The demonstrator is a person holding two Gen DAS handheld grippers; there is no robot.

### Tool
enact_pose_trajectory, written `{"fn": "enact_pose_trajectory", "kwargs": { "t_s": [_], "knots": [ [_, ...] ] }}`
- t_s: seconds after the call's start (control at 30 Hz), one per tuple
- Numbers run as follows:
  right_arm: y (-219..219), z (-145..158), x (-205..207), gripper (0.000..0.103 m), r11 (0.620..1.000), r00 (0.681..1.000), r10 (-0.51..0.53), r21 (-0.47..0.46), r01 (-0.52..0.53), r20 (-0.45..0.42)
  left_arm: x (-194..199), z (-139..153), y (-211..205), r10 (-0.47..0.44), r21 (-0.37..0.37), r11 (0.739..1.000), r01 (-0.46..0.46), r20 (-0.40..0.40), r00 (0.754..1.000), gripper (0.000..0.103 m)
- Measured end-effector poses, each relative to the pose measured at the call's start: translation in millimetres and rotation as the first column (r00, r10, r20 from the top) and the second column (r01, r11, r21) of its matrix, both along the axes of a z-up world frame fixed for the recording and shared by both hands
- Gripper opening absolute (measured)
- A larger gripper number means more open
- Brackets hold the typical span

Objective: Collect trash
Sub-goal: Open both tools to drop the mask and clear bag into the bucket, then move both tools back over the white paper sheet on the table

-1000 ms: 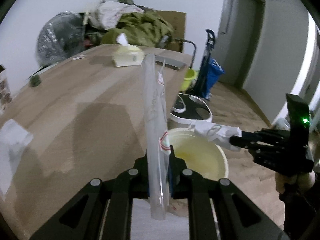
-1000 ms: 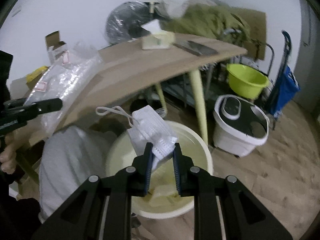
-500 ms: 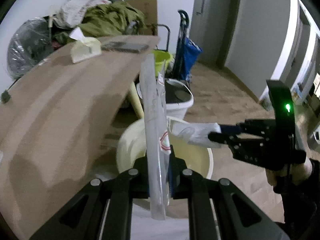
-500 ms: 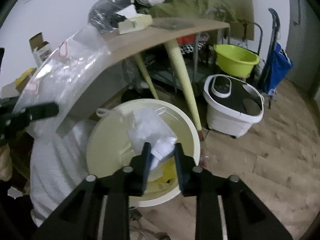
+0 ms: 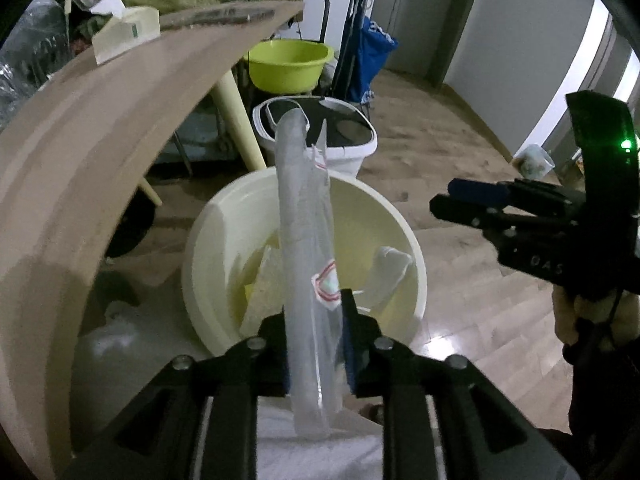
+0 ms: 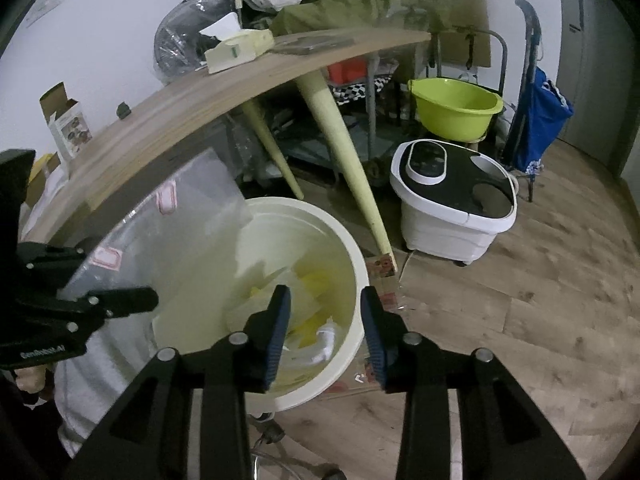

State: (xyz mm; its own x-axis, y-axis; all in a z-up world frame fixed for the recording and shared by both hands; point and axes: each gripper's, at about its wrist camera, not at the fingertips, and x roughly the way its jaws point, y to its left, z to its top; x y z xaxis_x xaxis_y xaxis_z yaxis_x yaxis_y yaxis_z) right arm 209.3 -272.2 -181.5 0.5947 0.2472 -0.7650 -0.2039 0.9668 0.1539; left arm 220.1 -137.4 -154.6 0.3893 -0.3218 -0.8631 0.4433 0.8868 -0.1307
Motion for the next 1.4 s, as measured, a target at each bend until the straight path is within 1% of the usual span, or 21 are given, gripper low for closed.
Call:
{"fn": "enact_pose_trajectory", "kwargs": {
  "t_s": [0.03,0.1,0.33,0.4,0.47,0.7,0.9,1.03,1.2,1.23,1.33,1.4],
  "knots": [
    [-1,0,0,0.034,1.000,1.000,-0.001,-0.001,0.001,0.000,0,-1,0,-0.001,-0.002,1.000,0.001,-0.003,1.000,0.022],
    [0,1,0,0.034,1.000,1.000,-0.002,-0.004,0.002,0.002,-1,-1,0,-0.001,-0.005,1.000,0.001,-0.004,1.000,0.029],
    [10,7,-2,0.034,1.000,1.000,0.010,-0.024,-0.010,0.015,-9,8,3,-0.008,-0.039,0.999,0.009,0.024,1.000,0.033],
    [13,11,-3,0.034,0.999,1.000,0.015,-0.030,-0.015,0.022,-11,12,6,-0.008,-0.051,0.999,0.010,0.033,0.999,0.039],
    [16,16,-4,0.034,0.999,0.999,0.021,-0.036,-0.020,0.034,-14,17,8,-0.009,-0.066,0.998,0.012,0.048,0.999,0.042],
    [29,36,-6,0.034,0.998,0.996,0.039,-0.043,-0.035,0.085,-31,41,20,0.011,-0.100,0.995,0.002,0.126,0.992,0.043],
    [47,49,-7,0.034,0.996,0.990,0.082,-0.044,-0.078,0.119,-42,59,42,0.076,-0.120,0.991,-0.054,0.181,0.981,0.043],
    [60,58,-5,0.034,0.993,0.984,0.115,-0.043,-0.110,0.137,-50,70,62,0.130,-0.129,0.986,-0.103,0.218,0.967,0.043],
    [82,69,1,0.034,0.987,0.974,0.163,-0.041,-0.158,0.159,-58,75,86,0.197,-0.142,0.976,-0.167,0.239,0.951,0.043],
    [88,71,2,0.035,0.984,0.971,0.176,-0.041,-0.172,0.164,-59,77,94,0.213,-0.146,0.972,-0.181,0.242,0.947,0.043],
    [103,77,5,0.045,0.977,0.960,0.212,-0.037,-0.209,0.181,-68,82,111,0.260,-0.158,0.961,-0.225,0.251,0.932,0.043],
    [112,82,6,0.045,0.972,0.953,0.233,-0.035,-0.231,0.193,-72,83,122,0.295,-0.166,0.952,-0.259,0.258,0.920,0.043]
  ]
}}
